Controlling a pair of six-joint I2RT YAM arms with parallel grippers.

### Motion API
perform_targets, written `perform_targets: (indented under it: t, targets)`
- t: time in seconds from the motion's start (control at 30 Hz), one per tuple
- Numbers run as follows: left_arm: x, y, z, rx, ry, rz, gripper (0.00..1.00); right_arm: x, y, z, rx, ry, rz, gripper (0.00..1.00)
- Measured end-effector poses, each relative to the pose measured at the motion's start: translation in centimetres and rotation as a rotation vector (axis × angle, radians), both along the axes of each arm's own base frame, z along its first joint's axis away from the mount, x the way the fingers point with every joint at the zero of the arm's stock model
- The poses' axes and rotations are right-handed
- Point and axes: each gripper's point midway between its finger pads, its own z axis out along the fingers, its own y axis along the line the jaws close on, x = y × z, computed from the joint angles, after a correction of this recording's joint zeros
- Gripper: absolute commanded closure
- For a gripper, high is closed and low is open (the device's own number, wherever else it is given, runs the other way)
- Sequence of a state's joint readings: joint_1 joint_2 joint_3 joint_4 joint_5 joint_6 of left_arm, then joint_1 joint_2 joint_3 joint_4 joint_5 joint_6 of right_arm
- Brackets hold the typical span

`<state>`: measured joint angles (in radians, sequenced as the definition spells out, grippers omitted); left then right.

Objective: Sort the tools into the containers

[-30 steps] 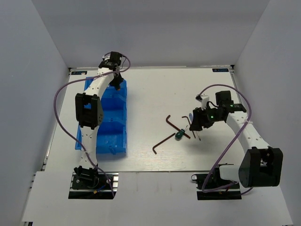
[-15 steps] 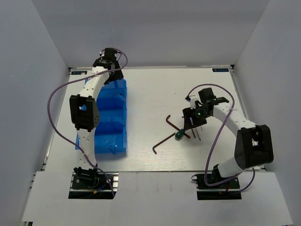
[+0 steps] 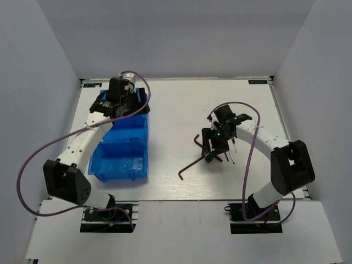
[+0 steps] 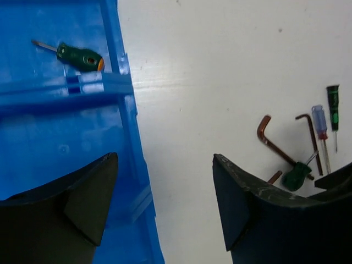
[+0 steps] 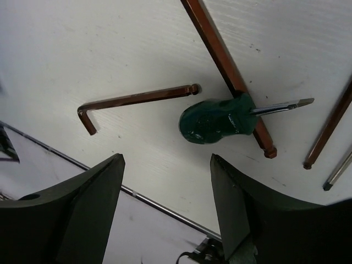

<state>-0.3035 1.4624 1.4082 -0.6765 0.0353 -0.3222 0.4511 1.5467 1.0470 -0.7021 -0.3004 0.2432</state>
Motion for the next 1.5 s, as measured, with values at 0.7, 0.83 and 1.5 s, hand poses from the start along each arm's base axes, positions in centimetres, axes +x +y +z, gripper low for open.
perform_targets:
  t: [0.7, 0.83, 1.5]
  targets:
    - [-6.8, -2.7, -1.9, -0.065, 0.025, -0.190, 0.19, 0.5, -0.9, -5.9, -0.241, 0.110, -0.221, 0.42]
    - [-7.4, -3.2, -1.8, -0.071, 0.019, -0.217, 0.19, 0.8, -0.8, -5.9, -0.236, 0.100, -0.229, 0.74]
    - [-9.4, -3.9, 6.1, -0.162, -0.261, -0.265, 0.19, 14.3, 14.4, 10.3, 0.352, -0.351, 0.427, 1.00]
